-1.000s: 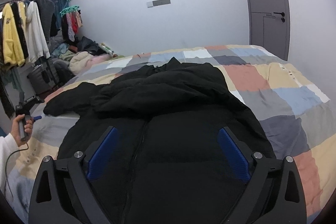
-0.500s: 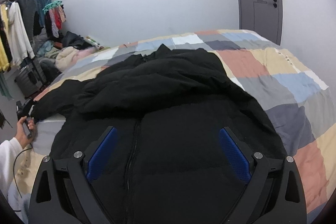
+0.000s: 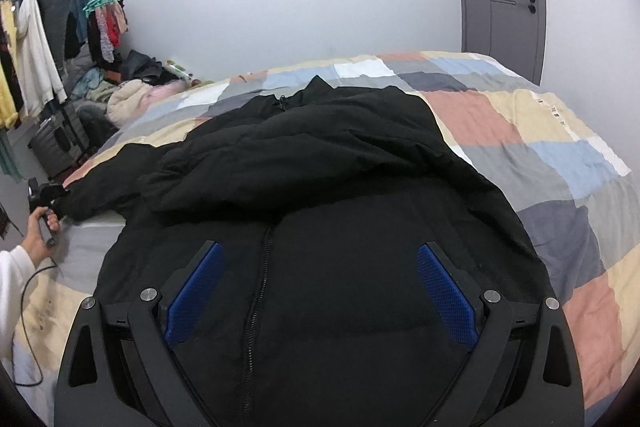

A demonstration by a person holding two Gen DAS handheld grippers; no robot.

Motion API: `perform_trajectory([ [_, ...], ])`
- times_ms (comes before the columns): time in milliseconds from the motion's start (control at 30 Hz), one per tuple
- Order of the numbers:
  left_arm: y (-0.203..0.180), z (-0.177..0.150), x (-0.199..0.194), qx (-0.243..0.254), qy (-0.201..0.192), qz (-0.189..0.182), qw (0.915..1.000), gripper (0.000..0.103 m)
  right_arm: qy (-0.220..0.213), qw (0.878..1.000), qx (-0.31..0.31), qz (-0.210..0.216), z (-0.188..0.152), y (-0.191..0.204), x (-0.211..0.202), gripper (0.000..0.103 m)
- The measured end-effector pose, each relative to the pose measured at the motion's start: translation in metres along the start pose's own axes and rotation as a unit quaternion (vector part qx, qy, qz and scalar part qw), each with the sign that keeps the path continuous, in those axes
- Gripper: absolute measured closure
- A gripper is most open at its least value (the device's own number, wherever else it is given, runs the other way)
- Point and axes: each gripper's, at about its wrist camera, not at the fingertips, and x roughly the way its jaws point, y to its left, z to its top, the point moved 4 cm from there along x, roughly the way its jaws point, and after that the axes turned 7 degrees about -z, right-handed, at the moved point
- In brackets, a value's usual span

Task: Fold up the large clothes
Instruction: 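Lift the held sleeve and carry it across the jacket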

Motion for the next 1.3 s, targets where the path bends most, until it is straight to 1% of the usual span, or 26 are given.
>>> perform_trajectory([
  [67, -0.015, 0.002, -0.02, 0.021, -0.017, 0.009, 0.9996, 0.093, -0.004, 1.0, -0.004, 0.001, 0.001, 0.0, -0.004, 0.006],
  [167, -0.025, 0.003, -0.044, 0.023, -0.03, 0.01, 0.9993, 0.096, -0.015, 1.0, -0.003, 0.0, 0.002, -0.003, -0.013, 0.006],
  [233, -0.035, 0.001, -0.064, 0.028, -0.038, 0.01, 0.9988, 0.097, -0.026, 1.0, -0.001, 0.007, 0.005, -0.005, -0.021, 0.006],
  [367, -0.055, -0.002, -0.096, 0.047, -0.038, 0.023, 0.9979, 0.097, -0.039, 0.999, -0.017, 0.007, 0.007, -0.008, -0.035, 0.005],
  [467, -0.068, -0.005, -0.117, 0.062, -0.035, 0.033, 0.9969, 0.098, -0.028, 0.999, -0.024, 0.017, 0.003, -0.01, -0.037, 0.005],
  [600, -0.093, -0.01, -0.145, 0.082, -0.035, 0.033, 0.9955, 0.099, -0.028, 0.999, -0.038, 0.028, -0.002, -0.011, -0.045, 0.005],
  [700, -0.119, -0.015, -0.164, 0.1, -0.039, 0.028, 0.9938, 0.099, -0.032, 0.998, -0.038, 0.038, -0.002, -0.012, -0.051, 0.005],
  [800, -0.147, -0.024, -0.177, 0.129, -0.03, 0.031, 0.9907, 0.099, -0.043, 0.997, -0.045, 0.037, -0.002, -0.015, -0.058, 0.005],
  [867, -0.166, -0.031, -0.185, 0.144, -0.029, 0.026, 0.9888, 0.099, -0.046, 0.997, -0.045, 0.038, -0.005, -0.018, -0.062, 0.005],
  [933, -0.182, -0.037, -0.191, 0.154, -0.031, 0.02, 0.9873, 0.099, -0.046, 0.997, -0.043, 0.039, -0.007, -0.022, -0.065, 0.003],
  [967, -0.194, -0.041, -0.196, 0.161, -0.033, 0.016, 0.9862, 0.099, -0.046, 0.997, -0.041, 0.04, -0.008, -0.023, -0.067, 0.001],
  [1033, -0.213, -0.047, -0.203, 0.174, -0.035, 0.011, 0.9841, 0.099, -0.049, 0.997, -0.04, 0.046, -0.008, -0.025, -0.071, 0.001],
  [1200, -0.273, -0.068, -0.22, 0.224, -0.044, -0.004, 0.9737, 0.099, -0.065, 0.996, -0.043, 0.048, -0.009, -0.029, -0.084, 0.0],
  [1300, -0.317, -0.09, -0.226, 0.249, -0.045, -0.02, 0.9672, 0.098, -0.069, 0.995, -0.04, 0.052, -0.009, -0.034, -0.087, 0.0],
])
